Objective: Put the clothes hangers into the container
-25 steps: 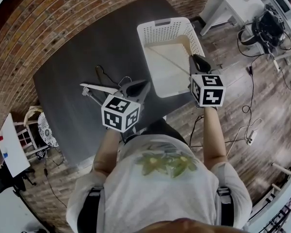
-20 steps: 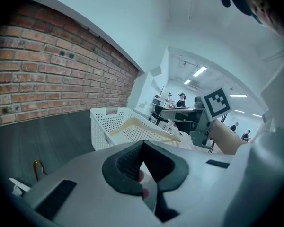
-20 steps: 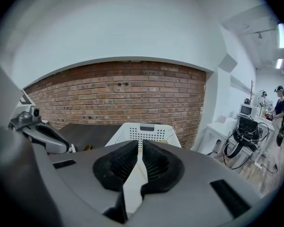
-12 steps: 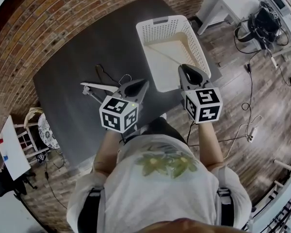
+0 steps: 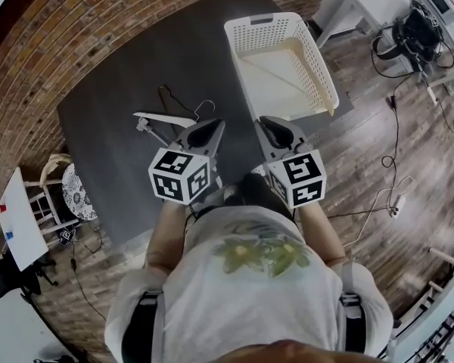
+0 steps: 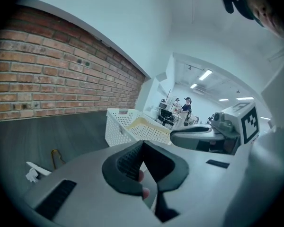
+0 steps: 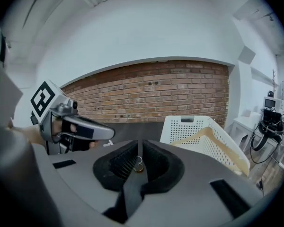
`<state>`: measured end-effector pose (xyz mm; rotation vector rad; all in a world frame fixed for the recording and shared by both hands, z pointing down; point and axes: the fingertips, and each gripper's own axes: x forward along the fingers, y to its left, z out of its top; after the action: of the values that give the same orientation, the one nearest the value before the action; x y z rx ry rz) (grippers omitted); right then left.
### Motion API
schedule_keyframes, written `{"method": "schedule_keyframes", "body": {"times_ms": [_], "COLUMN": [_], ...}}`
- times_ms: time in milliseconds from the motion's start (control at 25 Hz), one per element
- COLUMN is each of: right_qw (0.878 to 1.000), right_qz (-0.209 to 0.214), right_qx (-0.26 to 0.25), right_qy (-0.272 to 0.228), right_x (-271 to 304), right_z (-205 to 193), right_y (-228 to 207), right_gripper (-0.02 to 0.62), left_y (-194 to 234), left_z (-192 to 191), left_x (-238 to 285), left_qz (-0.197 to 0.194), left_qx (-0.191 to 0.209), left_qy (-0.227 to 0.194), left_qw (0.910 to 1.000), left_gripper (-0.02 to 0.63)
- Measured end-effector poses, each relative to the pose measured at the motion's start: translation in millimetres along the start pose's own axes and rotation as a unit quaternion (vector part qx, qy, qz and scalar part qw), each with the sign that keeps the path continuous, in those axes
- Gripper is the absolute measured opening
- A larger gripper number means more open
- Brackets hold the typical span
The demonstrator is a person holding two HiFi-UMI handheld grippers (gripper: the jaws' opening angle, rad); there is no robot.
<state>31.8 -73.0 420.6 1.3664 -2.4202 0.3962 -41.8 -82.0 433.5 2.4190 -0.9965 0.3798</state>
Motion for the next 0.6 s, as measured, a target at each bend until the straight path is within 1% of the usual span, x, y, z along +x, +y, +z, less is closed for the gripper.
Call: {"method": "schedule_keyframes", "body": {"times_ms": [240,360,400,440,480,600], "right_qw": [0.999,0.996,0.995,0.993,0.992,0.989], "right_qz": [0.031,0.056,0.064,0.071,0.077,0.088], "right_qx": [0.005,0.018,0.023,0.027,0.029,0.036], "right_qy": [0.038,0.066,0.075,0.085,0.094,0.117], "right_x": [20,33,38,42,47,62], "right_z": [-41,-64,-72,-79,-87,-107], "right_y": [47,72,80,87,93,109], "right_gripper": [0.054,0.057,0.076,0.121,0.145,0.153], "left_y": [19,28,31,33,36,45], "left_z": [-16,-26,-29,-33,-37,-49], "left_x": [-33,-47,-51,-55,-59,-69], "left_qz": [0.032,0.046,0.051,0.055,0.059,0.073], "left_qx": [-0.013,-0.021,-0.023,-0.023,-0.022,-0.018], "left_qy": [-0.007,-0.008,-0.007,-0.005,-0.002,0.008], "left_qw": [0.9994,0.9987,0.9984,0.9982,0.998,0.9971], "left_gripper": [0.031,0.029,0.029,0.029,0.029,0.029]}}
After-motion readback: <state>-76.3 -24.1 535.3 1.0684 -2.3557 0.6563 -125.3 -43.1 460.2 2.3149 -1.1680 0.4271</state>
